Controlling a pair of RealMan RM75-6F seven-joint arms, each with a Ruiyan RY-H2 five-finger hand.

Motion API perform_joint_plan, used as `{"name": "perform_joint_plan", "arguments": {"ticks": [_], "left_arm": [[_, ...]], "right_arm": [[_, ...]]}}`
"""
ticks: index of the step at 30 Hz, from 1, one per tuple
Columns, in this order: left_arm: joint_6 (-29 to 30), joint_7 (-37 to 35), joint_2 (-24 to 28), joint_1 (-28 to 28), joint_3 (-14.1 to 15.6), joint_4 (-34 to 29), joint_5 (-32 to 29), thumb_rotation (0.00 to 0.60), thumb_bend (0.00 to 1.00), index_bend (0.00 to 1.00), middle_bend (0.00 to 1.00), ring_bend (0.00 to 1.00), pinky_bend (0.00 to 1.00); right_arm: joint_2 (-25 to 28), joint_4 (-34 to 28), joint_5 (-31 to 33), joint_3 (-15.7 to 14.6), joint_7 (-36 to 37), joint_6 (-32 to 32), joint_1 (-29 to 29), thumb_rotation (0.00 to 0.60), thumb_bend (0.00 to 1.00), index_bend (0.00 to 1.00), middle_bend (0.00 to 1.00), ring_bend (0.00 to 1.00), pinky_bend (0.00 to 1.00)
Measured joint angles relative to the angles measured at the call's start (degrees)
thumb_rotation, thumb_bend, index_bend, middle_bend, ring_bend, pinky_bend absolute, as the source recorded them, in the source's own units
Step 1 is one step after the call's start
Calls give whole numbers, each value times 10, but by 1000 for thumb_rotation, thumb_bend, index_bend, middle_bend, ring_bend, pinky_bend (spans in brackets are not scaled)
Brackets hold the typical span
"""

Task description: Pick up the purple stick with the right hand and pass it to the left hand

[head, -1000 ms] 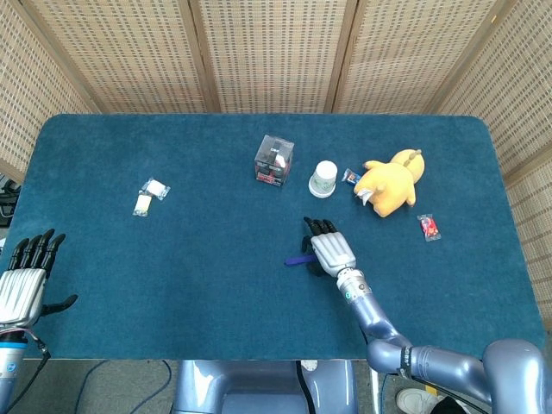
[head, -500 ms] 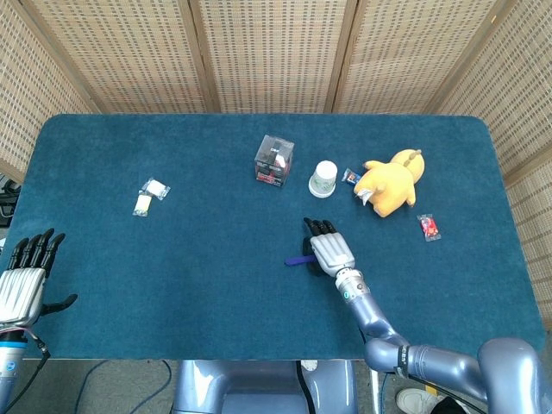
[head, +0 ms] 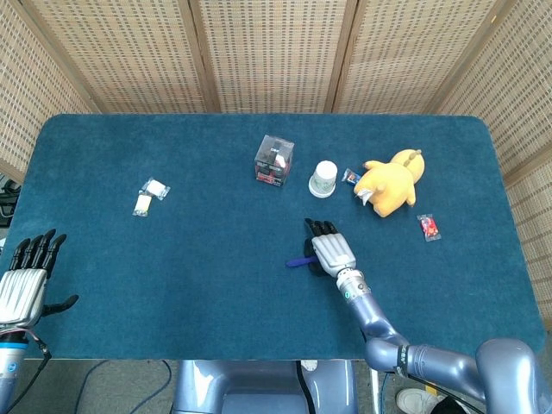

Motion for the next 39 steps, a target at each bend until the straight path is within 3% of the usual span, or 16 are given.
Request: {"name": "perform_joint_plan", "arguments": {"ticks": [12,22,31,39], "left_arm": [[-1,0,0,-1,0,-1,-1,600,0,0,0,0,0],[-5,-11,8,-6,-2,-5,6,600,0,0,0,0,0],[-30,-5,44,-48,-15,-19,42,600,0,0,0,0,0],[-87,6,76,-116,-40,-34,63,600,0,0,0,0,0]], "right_arm": [[6,-15,6,9,20,-1,-2,600,583,603,9,0,0],[28,-78,45,41,43,-11,2,600,584,601,14,0,0],[45,-146,142,86,42,-16,33,600,586,601,29,0,0],[43,-169,272,134,32,-12,98,600,587,600,31,0,0]]}}
